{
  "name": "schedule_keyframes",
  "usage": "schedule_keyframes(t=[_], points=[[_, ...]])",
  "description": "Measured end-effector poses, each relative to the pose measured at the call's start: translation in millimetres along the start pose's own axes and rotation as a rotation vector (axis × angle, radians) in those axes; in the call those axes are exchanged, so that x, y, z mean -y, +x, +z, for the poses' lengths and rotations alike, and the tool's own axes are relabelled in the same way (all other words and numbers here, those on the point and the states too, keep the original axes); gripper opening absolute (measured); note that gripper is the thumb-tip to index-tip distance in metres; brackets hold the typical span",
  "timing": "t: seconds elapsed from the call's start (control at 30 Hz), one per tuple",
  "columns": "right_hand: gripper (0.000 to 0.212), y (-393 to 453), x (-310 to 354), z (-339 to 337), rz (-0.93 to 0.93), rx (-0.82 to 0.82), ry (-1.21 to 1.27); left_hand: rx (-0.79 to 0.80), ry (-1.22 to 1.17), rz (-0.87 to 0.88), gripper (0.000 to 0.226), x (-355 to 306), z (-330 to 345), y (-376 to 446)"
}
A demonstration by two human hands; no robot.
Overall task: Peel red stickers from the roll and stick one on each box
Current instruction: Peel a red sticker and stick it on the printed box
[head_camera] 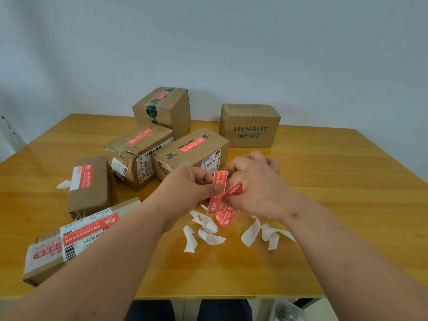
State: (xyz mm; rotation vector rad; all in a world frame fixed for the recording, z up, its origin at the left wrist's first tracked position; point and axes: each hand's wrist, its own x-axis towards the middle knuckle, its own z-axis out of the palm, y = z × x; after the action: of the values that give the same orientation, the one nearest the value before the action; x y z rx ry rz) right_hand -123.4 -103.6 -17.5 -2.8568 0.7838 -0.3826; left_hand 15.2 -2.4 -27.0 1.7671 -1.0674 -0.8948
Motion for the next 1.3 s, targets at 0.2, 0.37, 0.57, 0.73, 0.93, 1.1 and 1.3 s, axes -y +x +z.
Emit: schedule_keyframes(t=[0.2, 0.37, 0.57, 0.73, 0.93, 1.1, 1.3], points=[[0.012, -0.8, 0.8, 0.4, -0.007, -0.031, 0.015, -0.028, -0.063, -0.031, 0.014, 3.1, 2.4, -0.8], [0.020, -1.2, 0.0, -1.7, 0.007, 0.006, 0.000, -0.019, -0.041, -0.019, 0.024, 2.4, 1.9, -1.7], [0.023, -0.8, -1.1, 0.0, -0.002, 0.009, -0.030, 0.019, 0.027, -0.012, 0.015, 0.6, -2.0, -3.1], [0.018, -1.3, 1.2, -1.8, -0.015, 0.002, 0.001, -0.040, -0.004, -0.024, 0.014, 3.6, 0.3, -1.7], [0.009, -3.1, 1.9, -3.1, -0.019, -0.008, 0.018, -0.093, -0.062, -0.047, 0.015, 5.4, 3.2, -1.0], [0.013, -3.9, 1.9, -6.4, -0.023, 0.008, 0.046, -0.108, -0.118, -0.067, 0.013, 5.5, 3.7, -3.9], [0.028, -4.8, 2.9, -8.4, -0.031, 0.024, 0.083, -0.126, -0.160, -0.087, 0.011, 5.9, 1.4, -3.8]])
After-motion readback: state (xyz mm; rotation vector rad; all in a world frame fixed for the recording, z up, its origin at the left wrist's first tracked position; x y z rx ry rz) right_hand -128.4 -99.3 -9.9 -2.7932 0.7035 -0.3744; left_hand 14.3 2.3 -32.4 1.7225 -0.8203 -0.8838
